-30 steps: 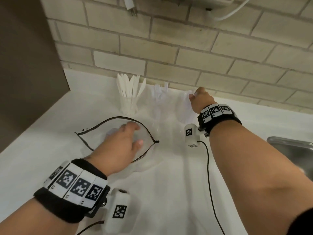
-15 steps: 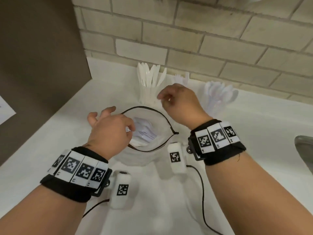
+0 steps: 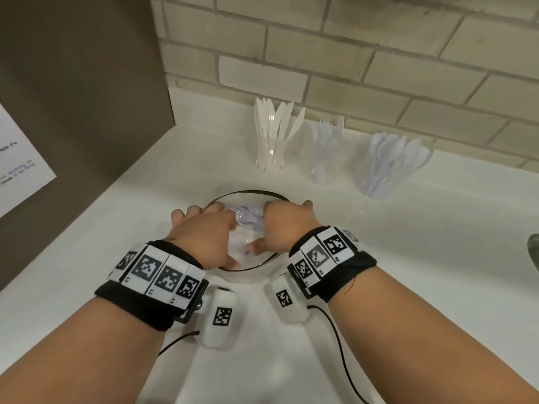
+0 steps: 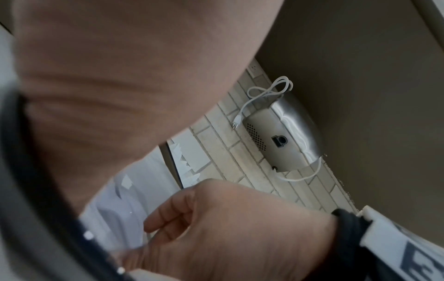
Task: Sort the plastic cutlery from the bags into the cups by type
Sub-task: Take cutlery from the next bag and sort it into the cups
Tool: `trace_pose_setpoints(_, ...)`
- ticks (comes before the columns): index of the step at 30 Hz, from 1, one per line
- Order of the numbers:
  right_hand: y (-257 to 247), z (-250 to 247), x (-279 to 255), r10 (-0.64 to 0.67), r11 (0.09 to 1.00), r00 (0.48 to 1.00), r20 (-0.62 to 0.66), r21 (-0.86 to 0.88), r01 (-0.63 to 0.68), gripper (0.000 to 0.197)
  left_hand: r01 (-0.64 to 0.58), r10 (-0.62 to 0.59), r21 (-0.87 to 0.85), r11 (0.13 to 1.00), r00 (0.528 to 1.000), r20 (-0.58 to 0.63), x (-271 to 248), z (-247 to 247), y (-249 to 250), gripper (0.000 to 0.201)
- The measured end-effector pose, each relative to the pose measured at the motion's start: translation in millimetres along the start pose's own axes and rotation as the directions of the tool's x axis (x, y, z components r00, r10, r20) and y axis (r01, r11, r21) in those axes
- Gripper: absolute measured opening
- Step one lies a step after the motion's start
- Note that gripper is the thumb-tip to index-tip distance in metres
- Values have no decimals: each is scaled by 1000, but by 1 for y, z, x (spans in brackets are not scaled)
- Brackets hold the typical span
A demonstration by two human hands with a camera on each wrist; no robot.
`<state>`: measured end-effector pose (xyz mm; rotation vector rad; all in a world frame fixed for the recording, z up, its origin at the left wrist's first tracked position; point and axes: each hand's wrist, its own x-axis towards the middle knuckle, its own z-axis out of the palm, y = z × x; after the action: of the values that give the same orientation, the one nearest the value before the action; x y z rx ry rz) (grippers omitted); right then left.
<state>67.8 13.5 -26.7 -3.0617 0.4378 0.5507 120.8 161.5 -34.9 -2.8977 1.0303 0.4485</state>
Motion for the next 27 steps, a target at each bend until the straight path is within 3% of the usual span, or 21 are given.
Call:
trace_pose_setpoints(2,-3,1,0,39,999,999,28,-28,-38,58,21,-21,14,1000,999,36,1,-5,0,66)
trace_pose_setpoints(5,-3,3,5,83,993,995,63,74,-88,48,1,-3,52,999,999,40,2,-9,-1,62)
trace_pose_setpoints(8,-2,6,9,118,977,989,92,167,-132,39,-8,8,-68,998,1000,6,2,-5,-3,78)
trace_pose_setpoints(12,-3,9,8,84,968,996,30,235,-89,51,-27,22,-269,963,1000,-20,2,5,-4,97)
trace_pose_setpoints(15,-6,9,8,109,965,992,58,234,-120,52,-50,43,-344,938,999,-30,4,7,-5,110)
trace_pose_setpoints(22,-10,7,10,85,967,989,121,231,-111,48,-95,65,-437,894,994,-83,4,10,-8,117)
trace_pose_setpoints(27,-15,12,9,76,921,994,79,376,-100,51,-166,116,-461,872,984,-136,1,11,-11,111)
